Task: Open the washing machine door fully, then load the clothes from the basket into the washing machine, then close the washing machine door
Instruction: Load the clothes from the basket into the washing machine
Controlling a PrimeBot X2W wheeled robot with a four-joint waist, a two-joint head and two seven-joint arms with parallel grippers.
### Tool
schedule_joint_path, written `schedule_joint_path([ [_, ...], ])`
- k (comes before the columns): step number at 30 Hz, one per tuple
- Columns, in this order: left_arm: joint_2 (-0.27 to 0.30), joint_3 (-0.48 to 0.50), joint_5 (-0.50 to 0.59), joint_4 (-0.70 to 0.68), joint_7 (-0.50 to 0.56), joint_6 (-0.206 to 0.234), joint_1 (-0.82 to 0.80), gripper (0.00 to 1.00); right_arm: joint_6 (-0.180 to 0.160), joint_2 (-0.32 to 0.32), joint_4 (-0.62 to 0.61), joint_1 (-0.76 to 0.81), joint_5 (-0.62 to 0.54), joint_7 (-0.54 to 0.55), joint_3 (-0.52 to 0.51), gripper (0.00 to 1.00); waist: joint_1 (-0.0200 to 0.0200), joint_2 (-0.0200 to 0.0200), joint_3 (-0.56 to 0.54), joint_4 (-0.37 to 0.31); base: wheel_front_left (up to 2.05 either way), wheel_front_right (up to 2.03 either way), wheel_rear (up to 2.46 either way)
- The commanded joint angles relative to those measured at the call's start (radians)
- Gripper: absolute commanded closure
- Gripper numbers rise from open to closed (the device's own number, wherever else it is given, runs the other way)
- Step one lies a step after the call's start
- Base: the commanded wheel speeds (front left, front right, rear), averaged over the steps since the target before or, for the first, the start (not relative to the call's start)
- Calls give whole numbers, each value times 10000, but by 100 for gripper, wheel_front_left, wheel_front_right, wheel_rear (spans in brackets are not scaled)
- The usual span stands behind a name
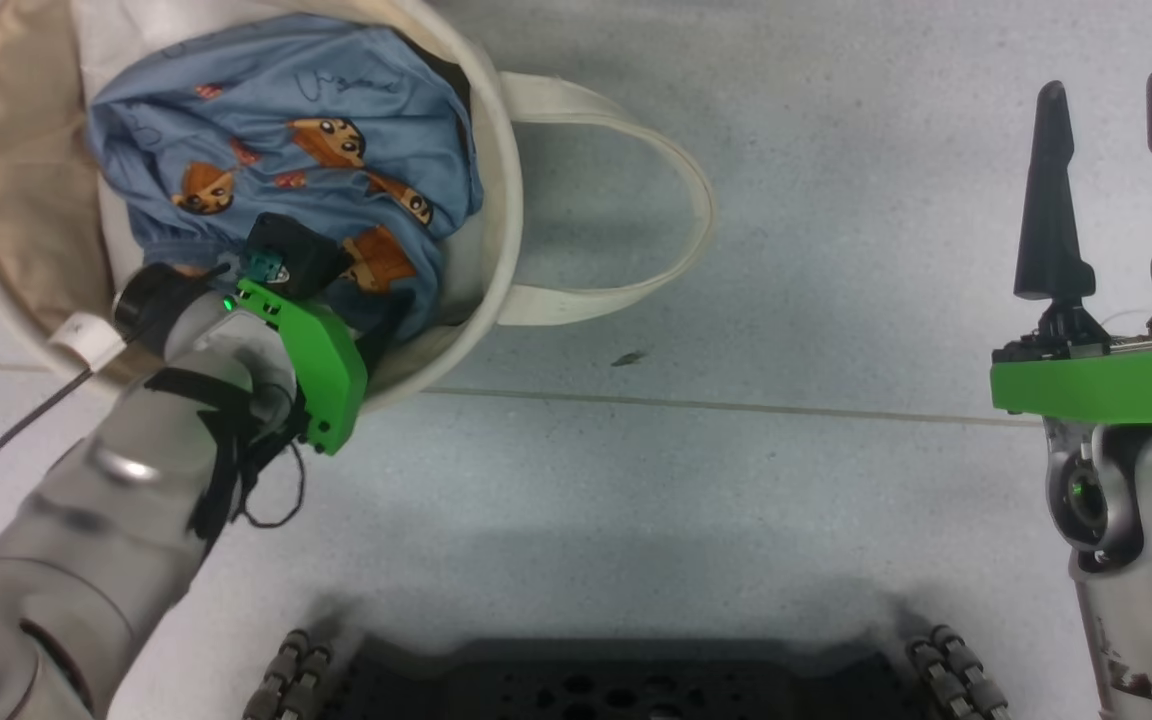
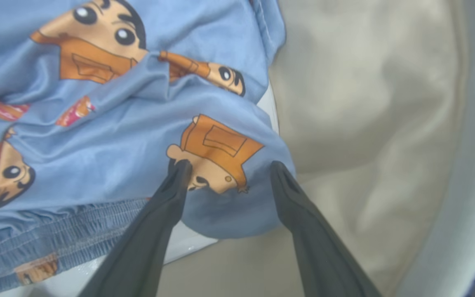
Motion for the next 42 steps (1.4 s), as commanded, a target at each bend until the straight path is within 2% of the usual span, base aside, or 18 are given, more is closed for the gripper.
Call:
schedule_joint_path([
  [1, 498, -26, 196, 68, 118, -56, -23, 0, 4, 108, -401, 359, -94, 89, 228, 0, 0, -2, 120, -94, 0, 0, 0],
  [10, 799, -217, 851, 391, 556, -56, -599, 0, 4, 262, -901, 616, -342, 187, 164, 0, 0, -2, 680, -364, 0, 0, 0],
  [17, 795, -230, 987, 893, 705, -56, -903, 0, 4, 406, -1111, 738, -455, 162, 157, 0, 0, -2, 914, -491, 0, 0, 0],
  [18, 807, -226, 973, 955, 723, -55, -939, 4, 4, 419, -1114, 738, -459, 149, 171, 0, 0, -2, 924, -507, 0, 0, 0],
  [19, 824, -203, 943, 1026, 770, -13, -972, 42, 4, 429, -1112, 732, -464, 136, 187, 0, 0, -2, 932, -522, 0, 0, 0],
  [20, 822, -169, 904, 1075, 787, 51, -998, 94, 4, 442, -1106, 723, -470, 120, 200, 0, 0, -2, 932, -530, 0, 0, 0],
  [21, 812, -124, 864, 1109, 747, 132, -1029, 100, 4, 455, -1097, 714, -473, 105, 211, 0, 0, -2, 930, -535, 0, 0, 0],
  [33, 542, 548, 178, 1222, -112, 511, -985, 100, 4, 445, -771, 540, -368, -74, 314, 0, 0, -2, 563, -301, 0, 0, 0],
  [42, 136, 1323, -582, 1162, -1024, 162, -389, 100, 4, 431, 54, 403, 10, -414, 559, 0, 0, -2, -432, -8, 0, 0, 0],
])
